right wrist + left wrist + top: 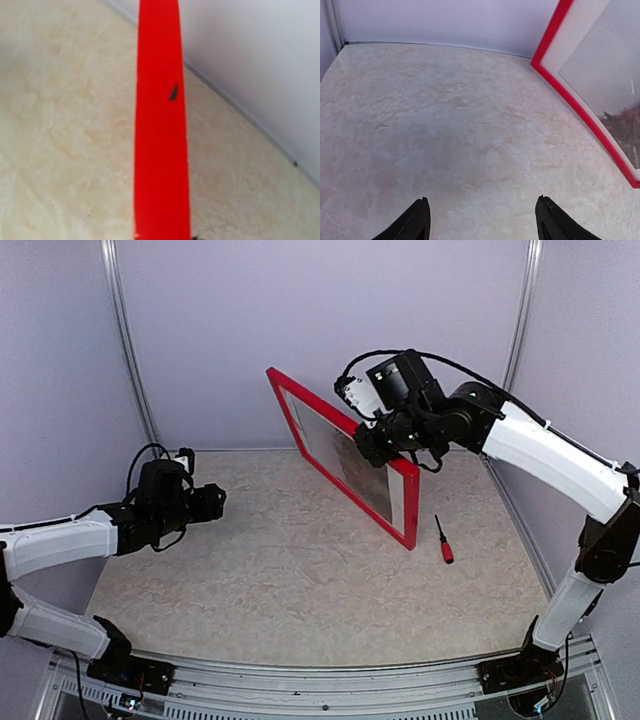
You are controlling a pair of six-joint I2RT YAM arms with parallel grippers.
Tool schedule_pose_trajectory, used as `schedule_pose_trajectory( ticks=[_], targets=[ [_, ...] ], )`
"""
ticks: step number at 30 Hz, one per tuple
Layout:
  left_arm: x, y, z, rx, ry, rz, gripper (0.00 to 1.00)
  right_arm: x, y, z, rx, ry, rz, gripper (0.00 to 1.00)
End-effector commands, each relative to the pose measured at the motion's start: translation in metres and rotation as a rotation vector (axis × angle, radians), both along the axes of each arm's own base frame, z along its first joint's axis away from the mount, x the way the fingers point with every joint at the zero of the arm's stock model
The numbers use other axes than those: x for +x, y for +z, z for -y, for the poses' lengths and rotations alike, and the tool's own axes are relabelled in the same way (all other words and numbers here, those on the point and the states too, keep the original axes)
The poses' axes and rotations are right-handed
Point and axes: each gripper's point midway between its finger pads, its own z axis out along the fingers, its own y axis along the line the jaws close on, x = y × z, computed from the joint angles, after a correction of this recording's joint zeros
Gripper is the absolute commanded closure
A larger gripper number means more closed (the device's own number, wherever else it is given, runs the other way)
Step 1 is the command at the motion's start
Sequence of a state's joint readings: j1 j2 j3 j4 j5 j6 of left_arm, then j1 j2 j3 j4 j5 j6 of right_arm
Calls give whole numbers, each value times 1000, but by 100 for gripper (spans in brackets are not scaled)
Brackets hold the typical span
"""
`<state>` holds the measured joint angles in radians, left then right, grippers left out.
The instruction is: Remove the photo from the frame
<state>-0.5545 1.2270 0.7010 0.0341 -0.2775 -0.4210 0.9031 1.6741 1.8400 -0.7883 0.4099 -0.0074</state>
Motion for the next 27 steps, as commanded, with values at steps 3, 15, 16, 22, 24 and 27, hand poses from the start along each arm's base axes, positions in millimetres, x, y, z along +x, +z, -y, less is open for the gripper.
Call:
schedule_pose_trajectory(
  ticks=[3, 15, 16, 22, 24, 27],
  targets=[
    [-5, -23, -51, -62, 150, -96, 29, -22, -24, -39, -215, 51, 146, 100],
    [-1, -38, -56, -412, 208, -255, 37, -93, -140, -96, -334, 249, 34, 100],
    [-3, -38, -50, -451, 192, -268, 37, -98, -149, -102, -331, 259, 18, 100],
    [-7, -28, -31, -612, 113, -269, 36, -114, -193, -140, -299, 287, -47, 100],
    [-8, -26, -25, -650, 85, -276, 37, -116, -208, -149, -305, 280, -65, 100],
    [-9, -23, -18, -721, 62, -275, 37, -118, -216, -160, -282, 273, -79, 100]
  ],
)
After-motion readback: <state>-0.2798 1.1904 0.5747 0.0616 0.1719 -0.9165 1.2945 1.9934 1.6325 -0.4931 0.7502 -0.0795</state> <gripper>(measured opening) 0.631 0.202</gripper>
